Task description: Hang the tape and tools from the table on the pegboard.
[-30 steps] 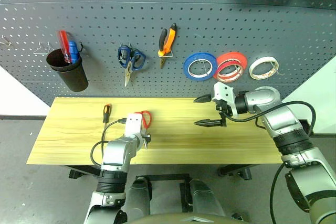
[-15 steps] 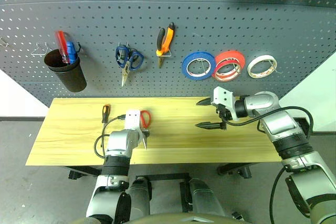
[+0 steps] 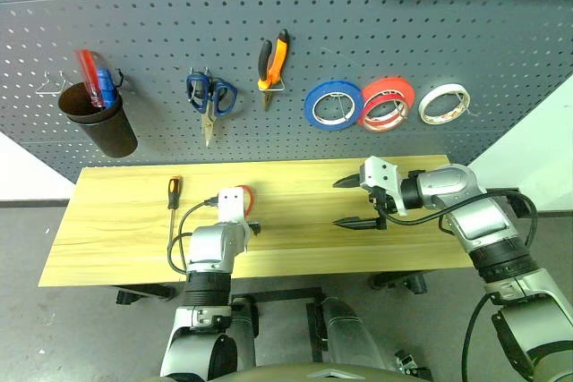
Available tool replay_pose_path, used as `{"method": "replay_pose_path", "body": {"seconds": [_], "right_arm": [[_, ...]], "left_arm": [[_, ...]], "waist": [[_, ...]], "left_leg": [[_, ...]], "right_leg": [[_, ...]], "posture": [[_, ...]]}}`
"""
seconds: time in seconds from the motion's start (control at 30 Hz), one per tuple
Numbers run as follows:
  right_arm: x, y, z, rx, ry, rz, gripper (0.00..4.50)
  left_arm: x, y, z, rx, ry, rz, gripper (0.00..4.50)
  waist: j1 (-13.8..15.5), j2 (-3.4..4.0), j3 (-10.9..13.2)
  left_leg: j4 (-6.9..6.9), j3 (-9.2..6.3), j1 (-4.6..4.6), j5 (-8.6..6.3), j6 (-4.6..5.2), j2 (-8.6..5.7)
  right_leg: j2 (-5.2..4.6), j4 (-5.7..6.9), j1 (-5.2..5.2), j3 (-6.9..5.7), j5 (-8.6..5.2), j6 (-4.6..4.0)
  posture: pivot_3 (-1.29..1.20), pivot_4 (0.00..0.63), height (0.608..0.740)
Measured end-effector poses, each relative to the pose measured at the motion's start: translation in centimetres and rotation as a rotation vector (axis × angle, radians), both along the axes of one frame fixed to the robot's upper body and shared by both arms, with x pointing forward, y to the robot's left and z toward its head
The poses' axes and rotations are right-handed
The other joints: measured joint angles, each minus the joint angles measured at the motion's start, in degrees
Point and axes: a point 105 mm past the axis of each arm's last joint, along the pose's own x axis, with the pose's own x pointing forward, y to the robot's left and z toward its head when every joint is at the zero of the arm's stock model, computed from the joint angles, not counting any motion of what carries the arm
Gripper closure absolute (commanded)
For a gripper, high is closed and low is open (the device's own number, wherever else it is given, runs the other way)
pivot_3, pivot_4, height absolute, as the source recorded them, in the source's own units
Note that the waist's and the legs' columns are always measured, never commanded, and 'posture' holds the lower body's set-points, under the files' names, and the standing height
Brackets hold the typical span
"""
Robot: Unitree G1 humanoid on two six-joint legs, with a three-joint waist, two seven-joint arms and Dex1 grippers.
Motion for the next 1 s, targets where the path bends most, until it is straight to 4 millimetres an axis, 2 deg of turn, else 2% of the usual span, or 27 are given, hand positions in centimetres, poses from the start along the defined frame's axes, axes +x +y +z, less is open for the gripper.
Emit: {"method": "replay_pose_path", "body": {"seconds": [0.33,0.57,0.73,0.9,1.0], "right_arm": [[0.0,-0.2,-0.1,-0.007,-0.010,-0.015,0.00],[0.6,-0.7,-0.3,-0.031,-0.040,-0.036,0.00],[1.3,-1.0,-0.1,-0.043,-0.064,-0.044,0.00],[1.6,-0.8,0.1,-0.036,-0.061,-0.030,0.00],[1.8,-0.5,0.5,-0.031,-0.064,-0.011,0.00]], "left_arm": [[0.3,0.3,0.2,-0.005,-0.007,0.036,4.20],[0.9,1.0,0.6,-0.053,-0.010,0.080,4.24],[0.7,2.1,1.1,-0.080,0.011,0.021,4.24],[-0.7,4.3,1.6,-0.055,0.058,-0.132,4.24],[-1.9,6.7,2.5,-0.008,0.072,-0.218,4.24]], "waist": [[-1.2,-0.11,0.2],[-1.3,-0.18,0.2],[-1.9,-0.32,0.3],[-2.5,-0.37,0.3],[-2.3,-0.37,0.3]], "left_leg": [[0.01,-0.05,0.00,-0.02,-0.02,-0.04],[0.03,-0.06,0.00,-0.10,-0.16,-0.05],[-0.04,-0.09,-0.02,-0.09,-0.14,-0.06],[-0.47,-0.10,-0.02,-0.01,0.00,-0.05],[-0.73,-0.11,-0.02,0.01,0.00,-0.04]], "right_leg": [[-0.01,-0.03,0.00,0.01,-0.01,0.01],[-0.02,-0.10,0.00,0.00,-0.02,0.01],[0.00,-0.10,-0.02,0.00,-0.01,0.01],[0.05,-0.02,-0.16,0.00,-0.02,0.05],[0.08,0.17,-0.36,0.00,0.00,0.01]], "posture": [[0.03,0.283,0.740],[0.05,0.260,0.740],[0.07,0.237,0.740],[0.10,0.207,0.740],[0.12,0.193,0.740]]}}
